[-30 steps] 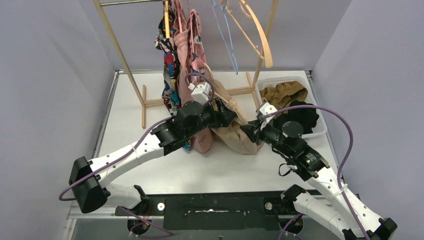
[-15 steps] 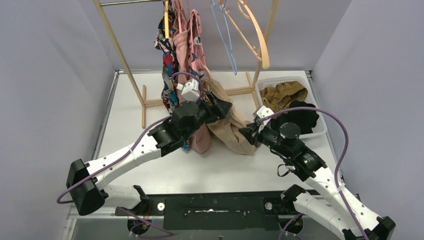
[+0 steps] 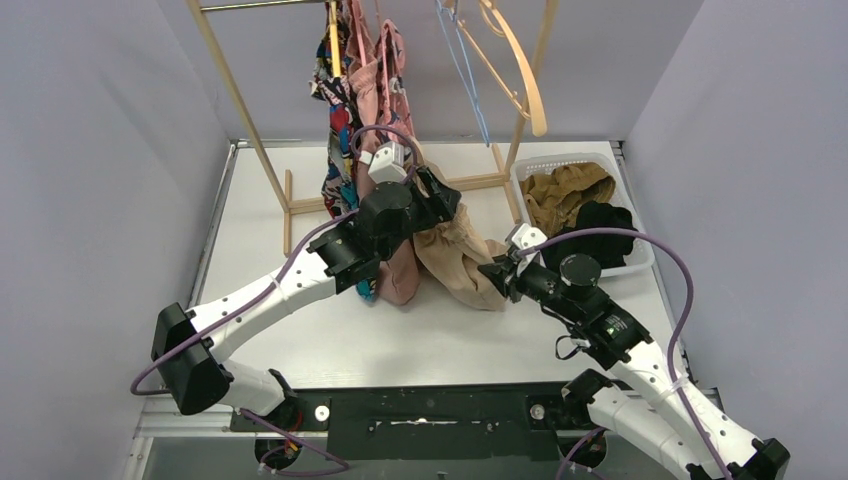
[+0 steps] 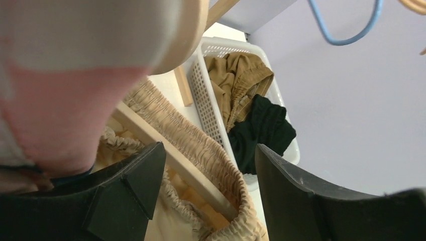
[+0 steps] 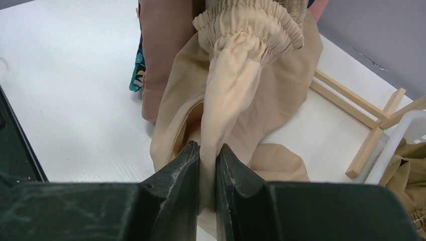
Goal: Remove the shorts from the hanger
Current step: Move the shorts to the hanger.
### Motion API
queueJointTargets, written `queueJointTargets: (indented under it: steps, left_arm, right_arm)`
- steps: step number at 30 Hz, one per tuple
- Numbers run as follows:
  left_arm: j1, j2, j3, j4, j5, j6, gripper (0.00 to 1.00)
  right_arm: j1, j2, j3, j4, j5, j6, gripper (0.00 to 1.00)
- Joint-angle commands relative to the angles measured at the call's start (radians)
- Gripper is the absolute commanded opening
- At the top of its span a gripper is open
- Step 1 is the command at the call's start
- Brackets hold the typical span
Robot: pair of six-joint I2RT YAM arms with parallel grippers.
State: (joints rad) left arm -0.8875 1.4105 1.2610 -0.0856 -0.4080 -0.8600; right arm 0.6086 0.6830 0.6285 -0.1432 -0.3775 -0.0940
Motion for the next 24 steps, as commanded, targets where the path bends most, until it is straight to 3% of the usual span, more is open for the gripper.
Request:
queueJointTargets:
  steps: [1, 8, 15, 18, 24]
  left_arm:
    - [0.004, -0.016, 0.030, -0.068, 0.000, 0.023, 0.66]
    - [0.005, -0.003, 0.032, -0.150, -0.001, 0.001, 0.66]
    - [0.016, 0.093, 0.100, -0.111, 0.066, 0.002, 0.62]
    - [0.016, 0.125, 0.127, -0.099, 0.094, 0.009, 0.53]
    - [0.013, 0.131, 0.137, -0.091, 0.168, 0.038, 0.19]
  right_arm:
    - [0.008, -0.017, -0.001, -0.003, -0.024, -0.028, 0.00]
    - [0.008, -0.035, -0.006, 0.001, 0.002, -0.041, 0.00]
    - [0.008, -0.058, -0.033, 0.016, -0.040, -0.078, 0.00]
    - [0.009, -0.085, -0.058, 0.017, -0.059, -0.108, 0.00]
    - [0.010, -0.130, -0.054, -0.004, -0.019, -0.117, 0.02]
